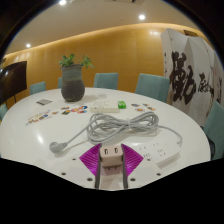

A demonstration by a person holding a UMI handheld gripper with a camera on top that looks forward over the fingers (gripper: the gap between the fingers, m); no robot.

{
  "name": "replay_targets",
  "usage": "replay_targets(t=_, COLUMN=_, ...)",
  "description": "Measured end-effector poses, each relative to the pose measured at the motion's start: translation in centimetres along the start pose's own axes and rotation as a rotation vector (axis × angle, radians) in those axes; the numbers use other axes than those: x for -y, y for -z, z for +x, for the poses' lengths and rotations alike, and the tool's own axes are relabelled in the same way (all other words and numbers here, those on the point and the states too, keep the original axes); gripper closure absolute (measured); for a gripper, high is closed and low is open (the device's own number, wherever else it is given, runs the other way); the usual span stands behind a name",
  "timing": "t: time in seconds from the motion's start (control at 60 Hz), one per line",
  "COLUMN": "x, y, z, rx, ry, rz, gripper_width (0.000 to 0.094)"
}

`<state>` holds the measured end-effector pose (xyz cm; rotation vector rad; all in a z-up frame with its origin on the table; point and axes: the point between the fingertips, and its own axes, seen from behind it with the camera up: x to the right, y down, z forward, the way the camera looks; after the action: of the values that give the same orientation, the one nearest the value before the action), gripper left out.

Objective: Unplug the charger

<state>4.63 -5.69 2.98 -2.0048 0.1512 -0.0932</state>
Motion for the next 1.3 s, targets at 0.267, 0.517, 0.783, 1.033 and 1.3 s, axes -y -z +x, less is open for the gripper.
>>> replay_targets(t=0.267, x=0.7, y=0.0, z=-0.1, rx=-0.007, ry=0.028, rz=0.046, gripper_width=0.0762)
replay_targets(t=0.517, x=12.0, y=6.0, z=1.8, rx=-0.06, ry=0.046, rz=0.387, gripper_width=0.0765)
replay_targets(t=0.783, x=29.7, y=16.2, z=10.2, rx=-0.087, ry=0.02, rz=0.608, gripper_width=0.0768)
replay_targets(t=1.033, x=13.6, y=3.0, z=25.7, rx=-0.255, ry=-0.056, rz=0.178, gripper_width=0.0759)
replay_targets(t=1.3, x=1.7, y=-3.2, z=32.3, rx=-0.301, ry=-0.154, rz=-0.07, gripper_width=0.0671)
